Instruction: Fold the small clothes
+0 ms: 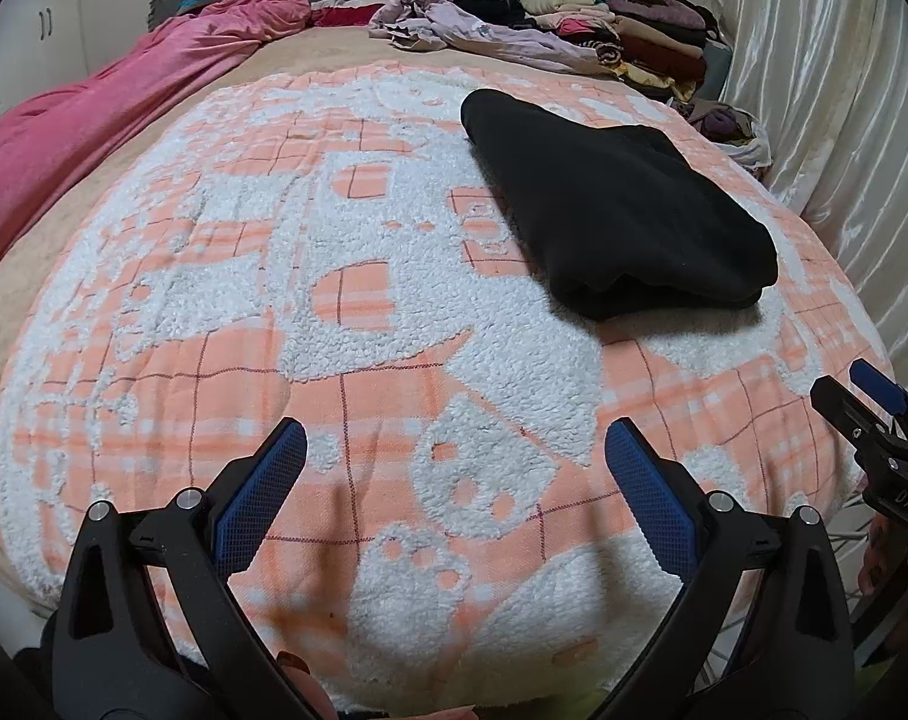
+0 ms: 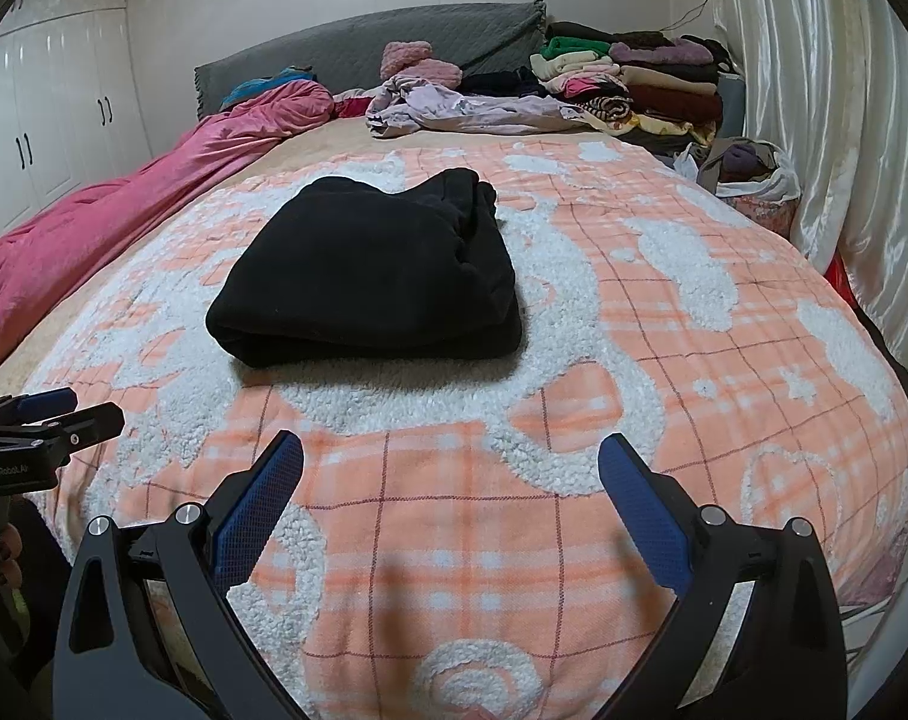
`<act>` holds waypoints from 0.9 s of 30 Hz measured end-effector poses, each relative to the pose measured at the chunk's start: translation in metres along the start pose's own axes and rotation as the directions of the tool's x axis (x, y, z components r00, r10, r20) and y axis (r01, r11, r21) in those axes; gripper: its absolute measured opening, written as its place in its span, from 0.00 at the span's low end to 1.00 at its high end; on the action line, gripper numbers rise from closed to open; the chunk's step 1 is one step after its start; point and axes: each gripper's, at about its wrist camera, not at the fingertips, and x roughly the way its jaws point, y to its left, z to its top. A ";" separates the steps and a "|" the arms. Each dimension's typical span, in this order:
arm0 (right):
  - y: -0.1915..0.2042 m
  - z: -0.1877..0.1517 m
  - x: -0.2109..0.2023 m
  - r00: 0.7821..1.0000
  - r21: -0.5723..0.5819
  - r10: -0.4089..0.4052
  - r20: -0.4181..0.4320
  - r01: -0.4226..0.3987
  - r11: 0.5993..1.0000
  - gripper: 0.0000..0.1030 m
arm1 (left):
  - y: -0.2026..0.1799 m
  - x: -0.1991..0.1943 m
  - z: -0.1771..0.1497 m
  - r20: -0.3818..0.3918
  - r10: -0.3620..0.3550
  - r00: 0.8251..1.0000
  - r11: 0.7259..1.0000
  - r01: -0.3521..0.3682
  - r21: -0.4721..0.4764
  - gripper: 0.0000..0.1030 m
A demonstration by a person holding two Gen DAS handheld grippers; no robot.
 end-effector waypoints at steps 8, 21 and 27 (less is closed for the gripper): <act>0.002 -0.001 -0.001 1.000 -0.002 0.003 -0.003 -0.003 1.000 0.95 | 0.000 -0.001 0.000 -0.001 0.001 1.000 1.000 -0.001 -0.003 0.91; 0.001 -0.003 -0.001 1.000 0.001 0.005 -0.004 -0.005 1.000 0.95 | 0.001 -0.003 0.001 0.004 0.004 1.000 1.000 -0.004 -0.006 0.91; 0.002 -0.003 -0.001 1.000 0.000 0.002 -0.007 -0.002 1.000 0.95 | 0.001 -0.004 0.000 0.004 0.008 1.000 1.000 -0.008 -0.006 0.91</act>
